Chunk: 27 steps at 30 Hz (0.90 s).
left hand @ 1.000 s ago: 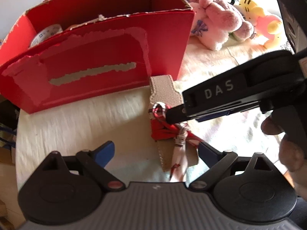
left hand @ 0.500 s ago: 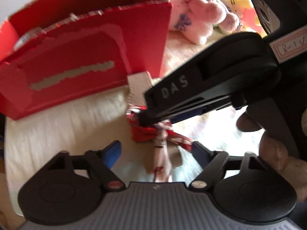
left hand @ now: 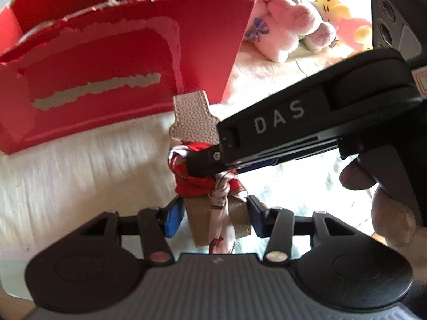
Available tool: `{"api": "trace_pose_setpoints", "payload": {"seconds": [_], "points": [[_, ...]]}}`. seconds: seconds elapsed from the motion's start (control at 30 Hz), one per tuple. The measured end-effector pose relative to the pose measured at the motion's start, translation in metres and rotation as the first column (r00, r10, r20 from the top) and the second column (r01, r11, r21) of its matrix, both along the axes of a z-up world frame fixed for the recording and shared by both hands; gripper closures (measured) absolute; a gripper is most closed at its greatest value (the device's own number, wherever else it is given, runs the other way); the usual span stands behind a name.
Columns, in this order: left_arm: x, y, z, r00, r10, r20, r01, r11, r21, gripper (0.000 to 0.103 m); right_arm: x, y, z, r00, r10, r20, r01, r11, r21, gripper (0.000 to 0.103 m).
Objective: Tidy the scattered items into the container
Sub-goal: 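Close the right gripper on the scarf-wrapped beige strap, then lift the strap with the right gripper and carry it over the red box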
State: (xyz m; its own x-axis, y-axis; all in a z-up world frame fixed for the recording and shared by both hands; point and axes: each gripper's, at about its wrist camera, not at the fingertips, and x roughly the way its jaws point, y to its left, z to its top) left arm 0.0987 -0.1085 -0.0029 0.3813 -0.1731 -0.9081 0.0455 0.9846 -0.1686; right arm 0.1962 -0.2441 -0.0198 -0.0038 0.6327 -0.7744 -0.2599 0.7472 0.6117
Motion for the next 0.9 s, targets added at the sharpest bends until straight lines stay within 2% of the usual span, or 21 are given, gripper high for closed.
{"api": "trace_pose_setpoints", "payload": {"seconds": [0.2,0.53,0.7,0.9], "points": [[-0.018,0.012,0.029,0.999,0.018,0.034,-0.019,1.000,0.004,0.052,-0.012,0.018,0.022,0.995,0.076,0.058,-0.077,0.997,0.027,0.070],[-0.046,0.026,0.089,0.985,0.084,0.150,-0.093,0.994,0.057,0.055,-0.029,0.044,0.072,0.974,0.161,0.157,-0.179,0.978,0.110,0.070],[-0.045,0.040,0.117,0.971,0.105,0.214,-0.124,0.989,0.076,0.055,-0.023,0.055,0.095,0.970,0.154,0.190,-0.188,0.966,0.176,0.070],[-0.012,0.059,0.143,0.952,0.041,0.304,-0.075,0.992,0.101,0.055,0.003,0.068,0.130,0.958,0.090,0.274,-0.148,0.969,0.198,0.070]]}}
